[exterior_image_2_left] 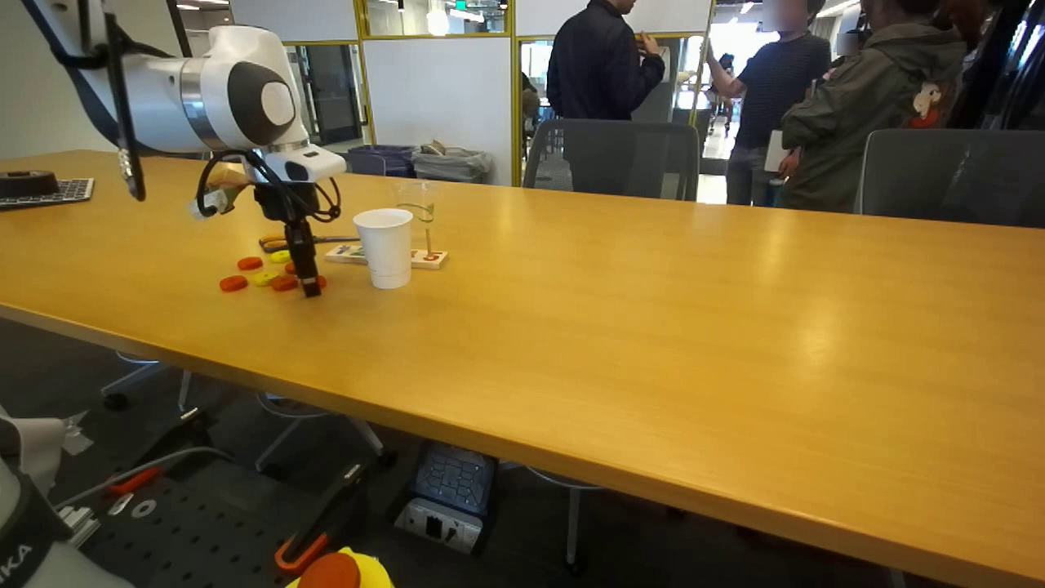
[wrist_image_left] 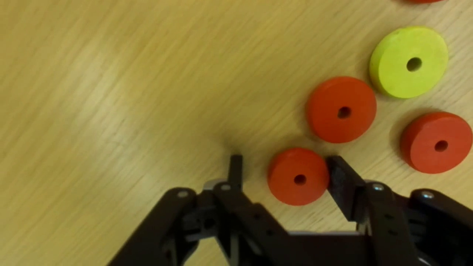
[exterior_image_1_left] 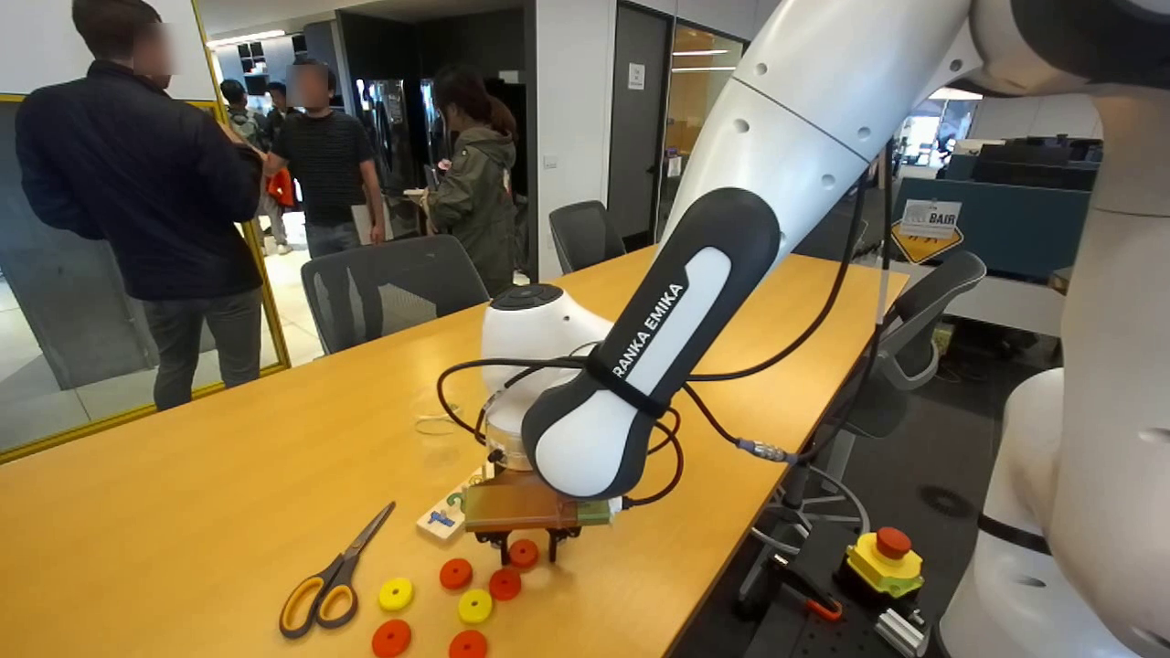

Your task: Pick up the orange and yellow objects from the table and put them in the two cups

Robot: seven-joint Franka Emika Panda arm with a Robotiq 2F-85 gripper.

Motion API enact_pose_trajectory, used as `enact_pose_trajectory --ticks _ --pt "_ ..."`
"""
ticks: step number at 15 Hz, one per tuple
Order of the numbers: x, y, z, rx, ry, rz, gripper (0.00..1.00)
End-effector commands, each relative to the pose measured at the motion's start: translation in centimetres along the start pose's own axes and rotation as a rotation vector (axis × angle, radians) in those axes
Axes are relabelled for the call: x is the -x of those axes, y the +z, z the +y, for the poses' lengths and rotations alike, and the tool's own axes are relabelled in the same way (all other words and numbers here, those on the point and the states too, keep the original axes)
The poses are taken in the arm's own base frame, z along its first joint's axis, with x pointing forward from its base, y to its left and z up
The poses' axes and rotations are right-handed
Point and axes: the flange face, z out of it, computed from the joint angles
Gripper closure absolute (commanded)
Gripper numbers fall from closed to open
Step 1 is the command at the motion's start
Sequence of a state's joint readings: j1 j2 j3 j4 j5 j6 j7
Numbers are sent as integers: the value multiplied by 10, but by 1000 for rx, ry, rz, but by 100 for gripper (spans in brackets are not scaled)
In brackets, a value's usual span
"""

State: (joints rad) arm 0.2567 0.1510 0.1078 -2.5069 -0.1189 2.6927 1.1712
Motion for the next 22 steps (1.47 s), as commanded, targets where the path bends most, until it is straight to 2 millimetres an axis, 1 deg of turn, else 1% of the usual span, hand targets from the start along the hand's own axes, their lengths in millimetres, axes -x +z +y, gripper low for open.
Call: enact_pose_trajectory --ticks 1,2,3,4,7,9,11,15,18,20,21,22 --pt "-1 -9 -6 1 3 23 70" --pt "-2 -10 -5 4 1 22 79" --pt "-3 -11 -6 4 -2 22 80" --pt "-3 -11 -7 5 -12 16 76" --pt "-4 -22 -15 -14 -55 0 76" --pt "-7 -36 -21 -39 -94 -12 76" --pt "-13 -57 -28 -63 -136 -33 76" --pt "-40 -106 -28 -76 -185 -21 76" --pt "-67 -141 -19 -56 -203 3 76" --pt "-88 -153 -8 -47 -214 18 76" --pt "-96 -156 -4 -43 -217 23 76" --pt "-105 -154 1 -34 -219 18 76"
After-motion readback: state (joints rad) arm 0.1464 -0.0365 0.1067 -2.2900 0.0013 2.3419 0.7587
